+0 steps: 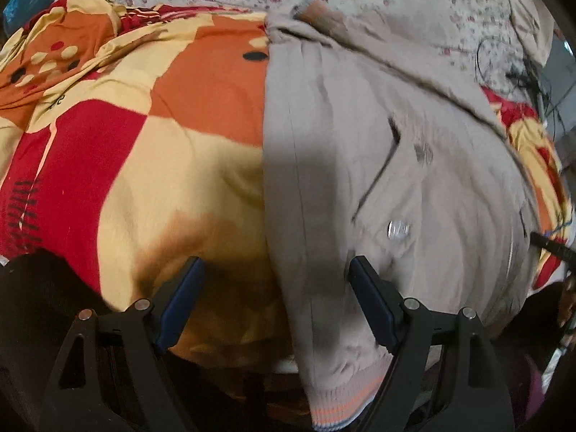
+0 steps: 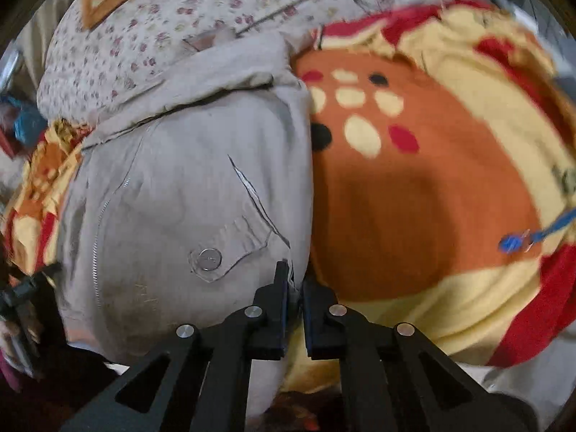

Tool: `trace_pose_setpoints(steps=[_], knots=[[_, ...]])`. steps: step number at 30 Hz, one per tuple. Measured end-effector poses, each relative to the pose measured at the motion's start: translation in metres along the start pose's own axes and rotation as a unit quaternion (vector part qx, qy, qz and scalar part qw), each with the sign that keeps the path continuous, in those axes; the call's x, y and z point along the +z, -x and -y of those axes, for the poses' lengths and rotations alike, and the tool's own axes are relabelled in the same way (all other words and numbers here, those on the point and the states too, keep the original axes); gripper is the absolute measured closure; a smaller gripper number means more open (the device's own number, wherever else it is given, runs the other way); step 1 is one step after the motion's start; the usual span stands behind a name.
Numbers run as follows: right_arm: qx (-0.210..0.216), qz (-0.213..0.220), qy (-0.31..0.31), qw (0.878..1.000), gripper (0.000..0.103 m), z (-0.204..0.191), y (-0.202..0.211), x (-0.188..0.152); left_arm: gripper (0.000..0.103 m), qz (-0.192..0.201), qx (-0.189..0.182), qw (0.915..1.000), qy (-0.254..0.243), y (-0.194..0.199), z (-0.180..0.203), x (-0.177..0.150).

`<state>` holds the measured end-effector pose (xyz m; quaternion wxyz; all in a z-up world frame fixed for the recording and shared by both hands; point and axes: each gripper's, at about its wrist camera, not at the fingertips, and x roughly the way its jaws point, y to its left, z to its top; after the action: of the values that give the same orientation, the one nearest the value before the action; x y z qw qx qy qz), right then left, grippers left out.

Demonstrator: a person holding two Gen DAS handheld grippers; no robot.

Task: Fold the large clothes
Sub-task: 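Grasp the jacket hem with both grippers and lift it toward the collar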

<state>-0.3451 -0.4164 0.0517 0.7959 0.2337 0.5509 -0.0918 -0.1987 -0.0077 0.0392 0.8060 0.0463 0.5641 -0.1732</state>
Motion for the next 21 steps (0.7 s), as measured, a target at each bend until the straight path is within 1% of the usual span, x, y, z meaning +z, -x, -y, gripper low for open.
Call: trace_pose_setpoints(steps=[1,2,3,4,5,6,8,11,13,15,16,21], knots=[[0.008,-0.009,-0.007,1.000,0.086,-0.001,-0.001,-0.003,0.021,-0.004,-0.001,1.0000,-0.003,0.000,0.001,-0.002],[0.017,-0.019,-0.013,1.000,0.072,-0.002,-0.001,-0.007,0.021,-0.008,-0.004,1.0000,-0.005,0.000,0.002,-0.005],[0.037,-0.038,-0.019,0.998,0.060,-0.002,-0.003,-0.011,0.021,-0.013,-0.008,0.9999,-0.008,0.001,0.004,-0.008],[0.051,-0.050,-0.023,0.997,0.039,-0.005,-0.004,-0.014,0.021,-0.016,-0.010,0.9998,-0.011,0.001,0.004,-0.011],[0.067,-0.066,-0.022,0.995,0.034,-0.007,-0.006,-0.019,0.021,-0.019,-0.011,0.9996,-0.016,0.003,0.005,-0.015],[0.070,-0.078,-0.014,0.994,0.035,-0.010,-0.008,-0.024,0.021,-0.021,-0.012,0.9996,-0.018,0.003,0.006,-0.017],[0.066,-0.097,0.003,0.993,0.032,-0.016,-0.014,-0.033,0.021,-0.030,-0.016,0.9992,-0.020,0.002,0.007,-0.025],[0.073,-0.129,0.012,0.989,0.031,-0.023,-0.032,-0.043,0.021,-0.054,-0.032,0.9977,-0.024,-0.004,0.012,-0.035],[0.073,-0.130,0.019,0.989,0.031,-0.027,-0.037,-0.045,0.021,-0.069,-0.038,0.9963,-0.036,-0.008,0.017,-0.040],[0.078,-0.132,0.019,0.988,0.030,-0.028,-0.041,-0.047,0.021,-0.074,-0.033,0.9956,-0.047,-0.014,0.021,-0.043],[0.084,-0.135,0.015,0.987,0.029,-0.031,-0.045,-0.046,0.021,-0.075,-0.030,0.9957,-0.045,-0.016,0.021,-0.043],[0.096,-0.150,0.008,0.984,0.029,-0.035,-0.057,-0.050,0.021,-0.073,-0.048,0.9959,-0.024,-0.020,0.020,-0.043]])
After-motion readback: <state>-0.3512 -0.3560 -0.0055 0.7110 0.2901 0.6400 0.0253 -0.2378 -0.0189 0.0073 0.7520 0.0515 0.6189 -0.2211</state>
